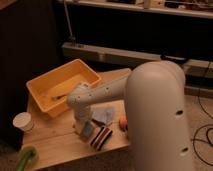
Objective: Wipe table surface with sponge
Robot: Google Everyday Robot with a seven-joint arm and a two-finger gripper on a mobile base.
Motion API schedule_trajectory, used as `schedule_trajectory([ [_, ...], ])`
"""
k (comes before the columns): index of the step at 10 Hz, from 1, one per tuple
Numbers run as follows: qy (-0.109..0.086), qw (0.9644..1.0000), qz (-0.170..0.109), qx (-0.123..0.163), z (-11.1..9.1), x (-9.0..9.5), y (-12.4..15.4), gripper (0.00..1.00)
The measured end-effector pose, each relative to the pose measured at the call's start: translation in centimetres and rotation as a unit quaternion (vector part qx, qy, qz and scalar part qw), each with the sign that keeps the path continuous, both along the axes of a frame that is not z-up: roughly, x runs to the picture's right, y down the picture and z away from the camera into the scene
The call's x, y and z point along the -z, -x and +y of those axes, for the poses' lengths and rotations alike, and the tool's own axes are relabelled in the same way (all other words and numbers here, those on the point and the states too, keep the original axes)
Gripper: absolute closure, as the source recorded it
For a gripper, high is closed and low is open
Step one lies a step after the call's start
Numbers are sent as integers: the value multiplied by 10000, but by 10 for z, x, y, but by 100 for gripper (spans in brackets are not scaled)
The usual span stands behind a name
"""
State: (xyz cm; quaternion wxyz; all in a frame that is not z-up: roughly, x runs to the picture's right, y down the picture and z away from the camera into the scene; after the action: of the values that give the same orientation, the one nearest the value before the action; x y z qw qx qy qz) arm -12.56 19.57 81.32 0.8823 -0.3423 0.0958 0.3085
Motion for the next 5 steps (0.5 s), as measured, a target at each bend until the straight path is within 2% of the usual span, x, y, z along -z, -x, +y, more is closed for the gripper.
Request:
schedule_trajectory([
  [5, 12, 9998, -185, 69, -16, -25, 26, 94],
])
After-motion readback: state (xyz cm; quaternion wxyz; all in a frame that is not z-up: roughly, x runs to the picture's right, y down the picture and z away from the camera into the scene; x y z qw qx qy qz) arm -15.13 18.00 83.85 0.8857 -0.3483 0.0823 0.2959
